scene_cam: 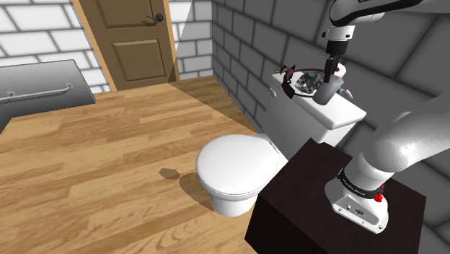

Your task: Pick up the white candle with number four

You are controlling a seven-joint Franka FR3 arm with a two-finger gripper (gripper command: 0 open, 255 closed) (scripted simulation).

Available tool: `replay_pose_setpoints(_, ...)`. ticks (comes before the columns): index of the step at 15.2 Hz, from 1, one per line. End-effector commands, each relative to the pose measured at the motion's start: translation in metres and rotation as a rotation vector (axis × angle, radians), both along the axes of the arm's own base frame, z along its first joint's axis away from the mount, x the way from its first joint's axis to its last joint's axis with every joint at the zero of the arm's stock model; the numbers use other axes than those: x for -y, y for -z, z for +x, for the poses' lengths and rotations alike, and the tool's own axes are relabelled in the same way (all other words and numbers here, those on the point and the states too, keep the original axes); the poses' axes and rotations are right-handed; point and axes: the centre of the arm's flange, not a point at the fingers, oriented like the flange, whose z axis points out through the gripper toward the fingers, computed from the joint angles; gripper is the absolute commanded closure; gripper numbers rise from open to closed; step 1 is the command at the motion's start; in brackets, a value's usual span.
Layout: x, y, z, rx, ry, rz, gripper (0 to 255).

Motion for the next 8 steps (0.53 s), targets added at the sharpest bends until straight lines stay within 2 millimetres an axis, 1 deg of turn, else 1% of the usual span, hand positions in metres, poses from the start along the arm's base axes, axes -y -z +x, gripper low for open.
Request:
replay_pose_setpoints(1,0.001,-0.011,-0.001,0.000,0.000,0.000,255)
replay_pose_setpoints(6,0.001,-0.038,-0.001,0.000,0.000,0.000,255)
replay_pose_setpoints(8,0.001,-0.039,-0.001,0.000,0.000,0.000,255)
